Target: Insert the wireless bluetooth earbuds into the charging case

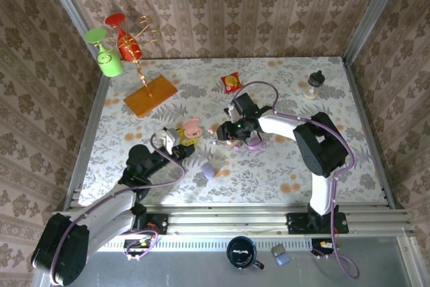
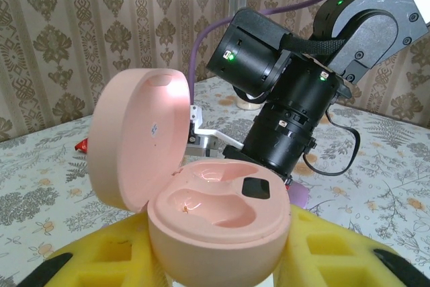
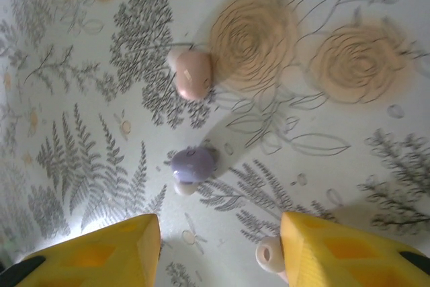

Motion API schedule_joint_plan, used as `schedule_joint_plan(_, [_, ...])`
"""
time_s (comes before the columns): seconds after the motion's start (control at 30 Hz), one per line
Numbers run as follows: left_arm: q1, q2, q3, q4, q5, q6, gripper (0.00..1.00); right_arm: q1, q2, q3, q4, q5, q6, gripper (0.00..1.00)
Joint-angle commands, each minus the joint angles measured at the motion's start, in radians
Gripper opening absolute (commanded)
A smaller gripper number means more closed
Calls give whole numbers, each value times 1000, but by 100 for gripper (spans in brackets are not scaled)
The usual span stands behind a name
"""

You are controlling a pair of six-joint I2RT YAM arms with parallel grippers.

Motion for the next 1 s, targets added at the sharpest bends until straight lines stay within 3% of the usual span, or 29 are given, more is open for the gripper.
schedule_joint_plan(0.0, [9,2,-4,19,3,20,24,12,11,10,-33,-67,-39,51])
schedule_joint_plan(0.27, [9,2,-11,13,-1,21,24,31,-11,2,-79,-77,-70,49])
schedule_joint_plan(0.47, [9,1,-10,13,-6,25,24,35,-71,-32,-78,53,-67,52])
schedule_joint_plan(0.67, [9,-1,-14,10,-5,27,24,35,-122,-55,-13,83,-76,55])
schedule_joint_plan(0.97, [10,-25,-25,-4,-26,31,24,30,-50,-5,-107,130,-21,57])
